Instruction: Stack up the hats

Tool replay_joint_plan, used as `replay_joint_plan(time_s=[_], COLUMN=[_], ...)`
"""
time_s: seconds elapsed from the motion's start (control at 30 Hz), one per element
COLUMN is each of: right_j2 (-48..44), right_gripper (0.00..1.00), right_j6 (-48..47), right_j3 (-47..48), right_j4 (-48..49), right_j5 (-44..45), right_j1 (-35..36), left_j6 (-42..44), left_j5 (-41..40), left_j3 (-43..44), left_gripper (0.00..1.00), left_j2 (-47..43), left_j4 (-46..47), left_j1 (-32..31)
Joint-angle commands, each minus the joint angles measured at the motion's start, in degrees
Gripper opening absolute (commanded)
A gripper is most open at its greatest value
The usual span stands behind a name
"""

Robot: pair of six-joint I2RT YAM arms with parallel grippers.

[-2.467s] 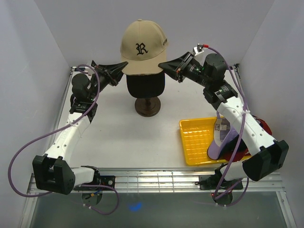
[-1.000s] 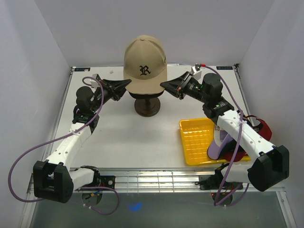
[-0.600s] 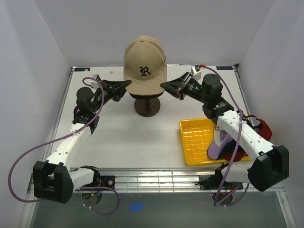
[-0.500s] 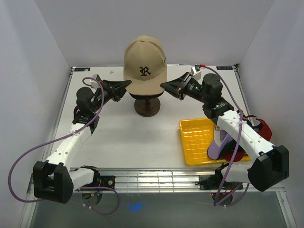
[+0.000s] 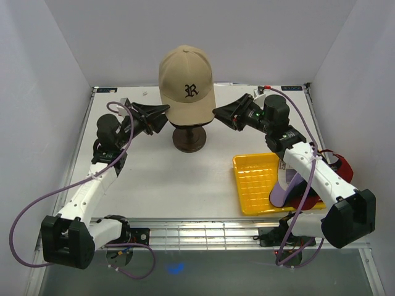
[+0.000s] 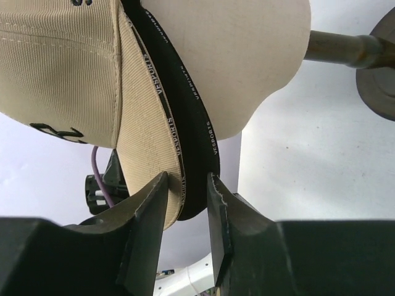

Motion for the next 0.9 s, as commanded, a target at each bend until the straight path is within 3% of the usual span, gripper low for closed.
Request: replay_joint_plan(time_s=[0.0, 0.87], right_j2=[-0.81, -2.57], right_gripper=[0.38, 0.5], right_j6=[-2.36, -10.97], right_j3=[2.55, 7.3], right_j4=[-2.37, -12.21], right_j5=[1.74, 7.54], right_j1=[-0.33, -0.33], left_j6=[0.74, 5.57], left_j5=[1.23, 8.7], left_j3=[0.74, -3.04], left_gripper=[0.47, 0.43], left_j2=[-2.8, -2.27], left_j4=[0.05, -1.18], left_j1=[0.59, 0.94])
